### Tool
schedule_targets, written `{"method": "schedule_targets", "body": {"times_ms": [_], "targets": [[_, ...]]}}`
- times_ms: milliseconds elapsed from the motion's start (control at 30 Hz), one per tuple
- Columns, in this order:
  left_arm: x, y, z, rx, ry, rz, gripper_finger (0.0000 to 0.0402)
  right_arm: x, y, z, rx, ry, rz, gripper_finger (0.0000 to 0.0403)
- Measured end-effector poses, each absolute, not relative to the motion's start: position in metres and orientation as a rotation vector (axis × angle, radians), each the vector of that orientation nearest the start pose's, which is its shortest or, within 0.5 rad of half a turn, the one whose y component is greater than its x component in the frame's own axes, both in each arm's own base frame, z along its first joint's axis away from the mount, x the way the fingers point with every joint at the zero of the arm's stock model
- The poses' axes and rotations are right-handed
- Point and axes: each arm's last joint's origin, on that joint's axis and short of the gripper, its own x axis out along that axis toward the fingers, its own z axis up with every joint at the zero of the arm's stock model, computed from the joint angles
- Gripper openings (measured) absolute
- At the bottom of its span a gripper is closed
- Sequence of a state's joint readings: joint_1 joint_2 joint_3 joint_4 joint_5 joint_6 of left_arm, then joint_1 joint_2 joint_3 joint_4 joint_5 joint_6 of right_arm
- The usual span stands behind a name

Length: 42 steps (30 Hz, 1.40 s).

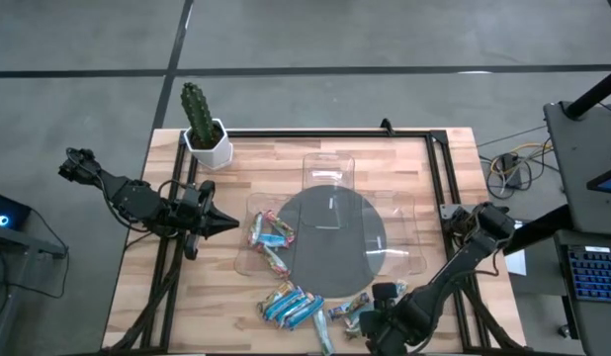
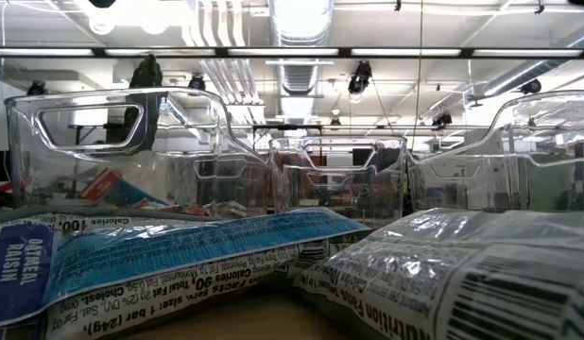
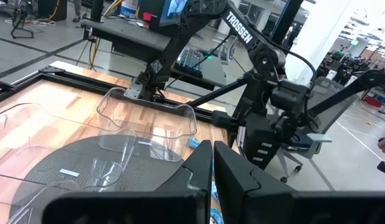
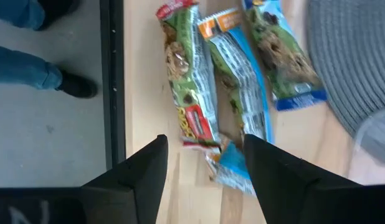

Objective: Pick and place Granola Bars by type
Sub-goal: Put the red granola bar into the left transparent bin

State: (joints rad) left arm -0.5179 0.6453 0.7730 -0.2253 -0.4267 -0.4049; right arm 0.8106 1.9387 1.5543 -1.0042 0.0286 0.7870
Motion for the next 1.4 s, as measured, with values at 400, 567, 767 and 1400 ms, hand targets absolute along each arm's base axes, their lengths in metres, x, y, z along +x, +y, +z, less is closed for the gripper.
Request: {"method": "schedule_targets", "body": {"times_ms": [400,567,767,1400], "targets": [[0.126,-0.058,0.343,-0.359,0.106,-0.072,0.0000,0.278,0.279,0.195,0.039,1.421,0.168,0.0233],[0.126,-0.058,0.342,-0.357,0.109,-0.071,0.0000,0.281,0.281,0.186,0.043,1.429,0.176,0.0228],[0.126,-0.058,0.341,-0.356,0.110,-0.070,0.0000,0.282,0.282,0.186,0.049,1.418,0.180,0.0226],[0.126,-0.058,0.341,-0.356,0.110,-0.071,0.0000,0.279,0.278,0.166,0.074,1.417,0.187,0.0226]]}}
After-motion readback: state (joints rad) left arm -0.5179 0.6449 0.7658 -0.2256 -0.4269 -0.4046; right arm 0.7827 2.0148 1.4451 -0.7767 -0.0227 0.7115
